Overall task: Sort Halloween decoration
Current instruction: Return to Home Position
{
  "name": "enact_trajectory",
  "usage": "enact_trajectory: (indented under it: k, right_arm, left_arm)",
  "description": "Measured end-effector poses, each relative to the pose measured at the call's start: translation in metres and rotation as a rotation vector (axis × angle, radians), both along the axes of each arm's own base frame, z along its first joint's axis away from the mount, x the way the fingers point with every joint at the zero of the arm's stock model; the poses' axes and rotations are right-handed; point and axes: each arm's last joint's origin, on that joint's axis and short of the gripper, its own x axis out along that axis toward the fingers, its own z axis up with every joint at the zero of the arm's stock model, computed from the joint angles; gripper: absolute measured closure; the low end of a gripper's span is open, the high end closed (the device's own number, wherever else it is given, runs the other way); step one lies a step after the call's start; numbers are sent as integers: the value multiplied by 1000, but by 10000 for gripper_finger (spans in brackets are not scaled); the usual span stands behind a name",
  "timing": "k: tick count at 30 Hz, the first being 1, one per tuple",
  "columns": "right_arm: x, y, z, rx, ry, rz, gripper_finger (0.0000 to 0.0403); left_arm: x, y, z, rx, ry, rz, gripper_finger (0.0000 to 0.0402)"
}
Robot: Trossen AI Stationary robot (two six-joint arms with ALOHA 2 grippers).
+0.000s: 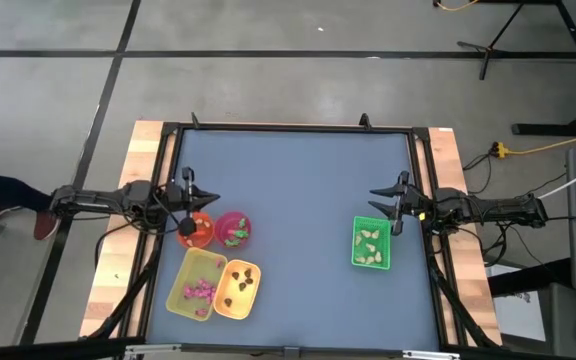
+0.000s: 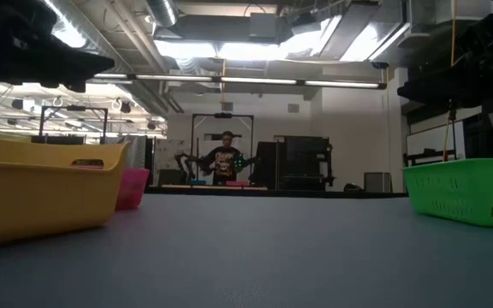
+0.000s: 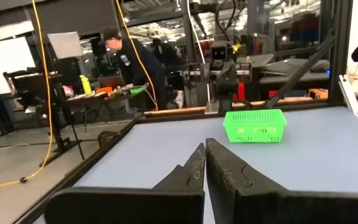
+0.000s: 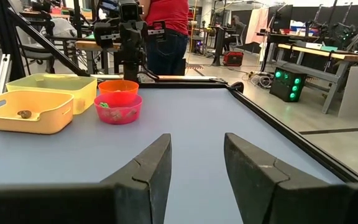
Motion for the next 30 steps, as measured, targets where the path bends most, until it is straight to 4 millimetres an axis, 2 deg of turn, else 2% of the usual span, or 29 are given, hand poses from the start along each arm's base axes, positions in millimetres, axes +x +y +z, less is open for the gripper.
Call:
enact_trajectory:
  k: [30]
  right_arm:
    - [0, 0, 0, 1, -2, 0, 258]
  left_arm:
    - [0, 0, -3, 26, 39, 4, 401]
